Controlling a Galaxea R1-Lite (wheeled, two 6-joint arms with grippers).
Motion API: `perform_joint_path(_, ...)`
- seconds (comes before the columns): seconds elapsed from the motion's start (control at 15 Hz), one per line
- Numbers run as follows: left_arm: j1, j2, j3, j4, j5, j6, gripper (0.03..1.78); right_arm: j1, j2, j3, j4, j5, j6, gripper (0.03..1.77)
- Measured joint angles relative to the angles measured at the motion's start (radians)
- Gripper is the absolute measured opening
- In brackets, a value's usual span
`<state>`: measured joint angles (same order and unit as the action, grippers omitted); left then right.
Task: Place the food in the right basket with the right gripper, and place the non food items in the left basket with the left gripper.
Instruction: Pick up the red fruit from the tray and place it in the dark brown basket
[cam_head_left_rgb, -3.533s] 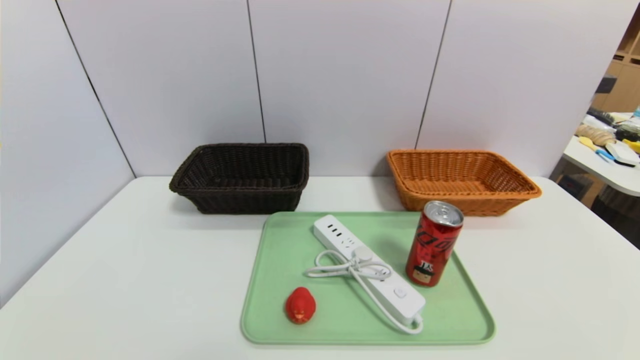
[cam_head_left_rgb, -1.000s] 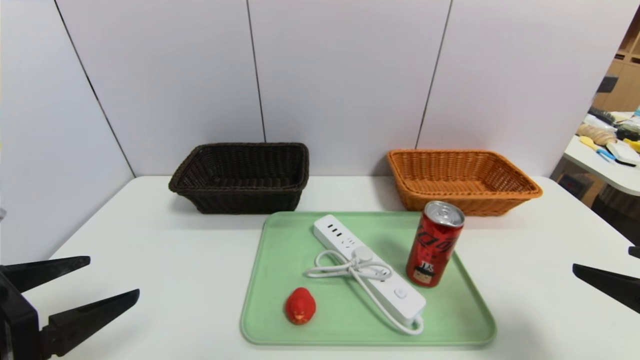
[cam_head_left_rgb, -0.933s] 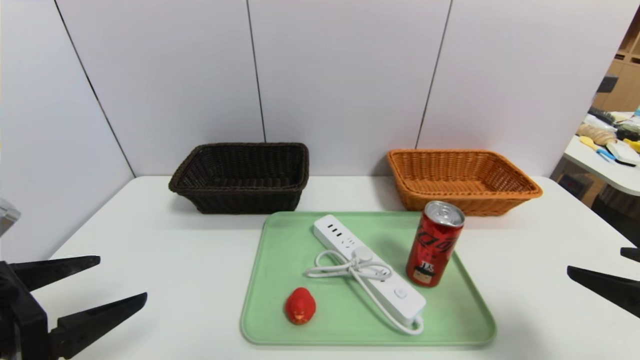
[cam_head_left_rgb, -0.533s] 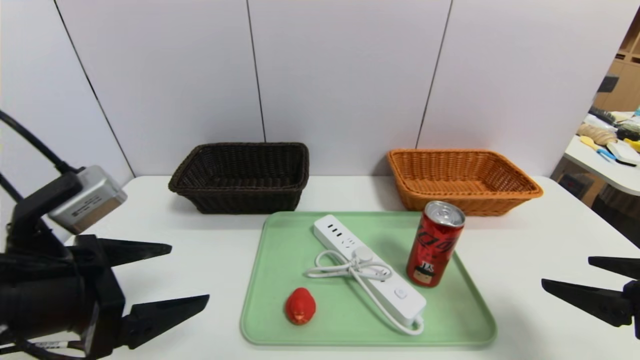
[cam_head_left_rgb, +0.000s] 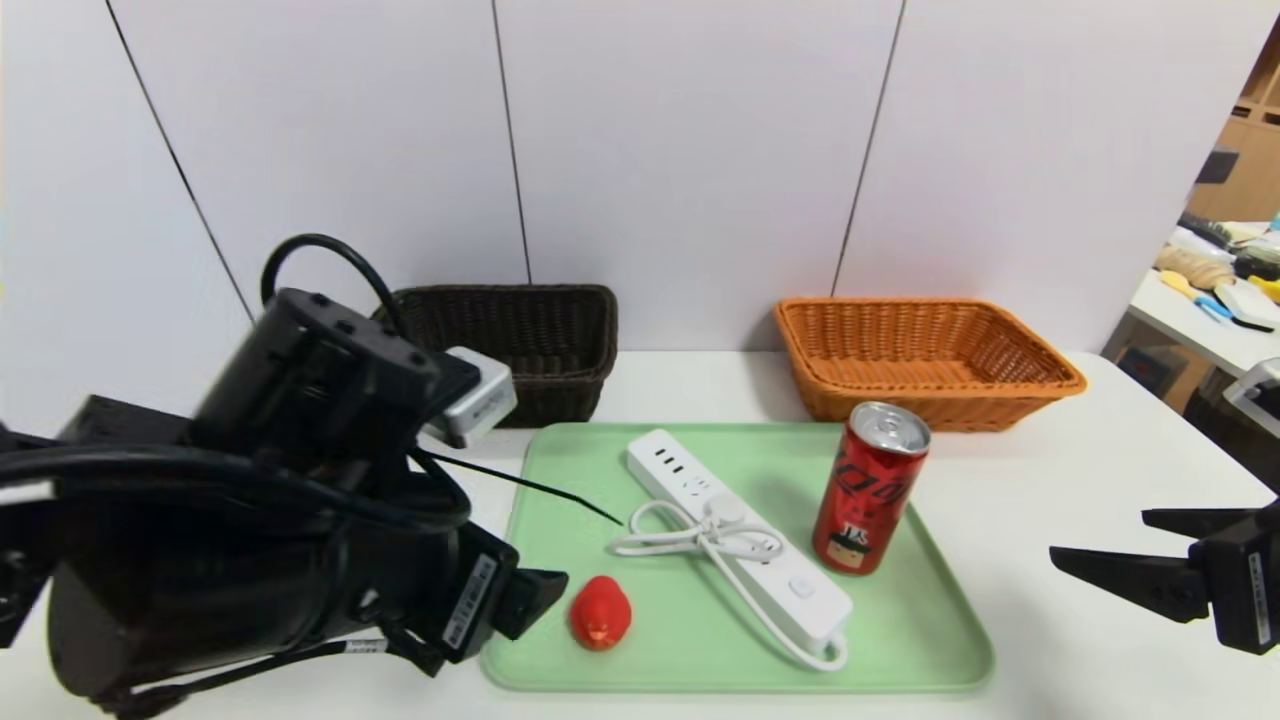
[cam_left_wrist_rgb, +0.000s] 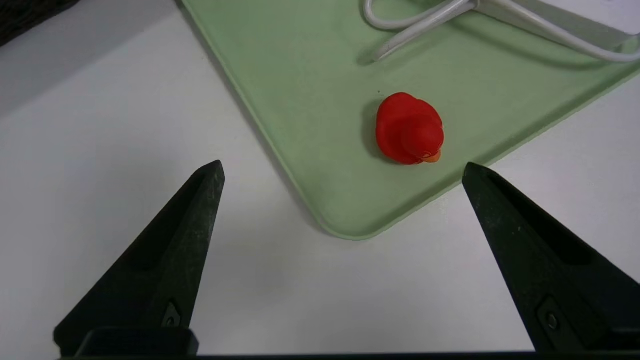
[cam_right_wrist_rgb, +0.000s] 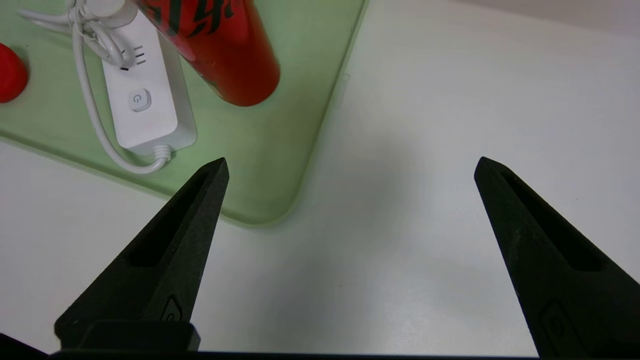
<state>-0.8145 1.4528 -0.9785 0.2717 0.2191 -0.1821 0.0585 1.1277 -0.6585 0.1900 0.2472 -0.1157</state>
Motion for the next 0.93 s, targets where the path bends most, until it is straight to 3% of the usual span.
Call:
perform_joint_path(0.2, -0.074, 0.124, -0.085, 0.069, 0.159, -0.154, 1.69, -0.001, 0.013, -0.003, 0.000, 0.000, 0.003, 1.70)
perform_joint_path(0.33, -0.103, 0.182, -0.117, 0.103, 0.228, -0.226, 1.69, -0.005, 0.017, -0.003, 0.000, 0.000, 0.004, 1.70)
perform_joint_path(0.6, -0.143, 0.236, -0.154, 0.118, 0.236, -0.319, 1.69, -0.010, 0.020, -0.004, 0.000, 0.001, 0.002, 1.70)
perform_joint_path(0.93, -0.162, 0.312, -0.238, 0.248, 0.234, -0.488, 1.69, -0.005, 0.024, -0.004, 0.000, -0.001, 0.002, 1.70)
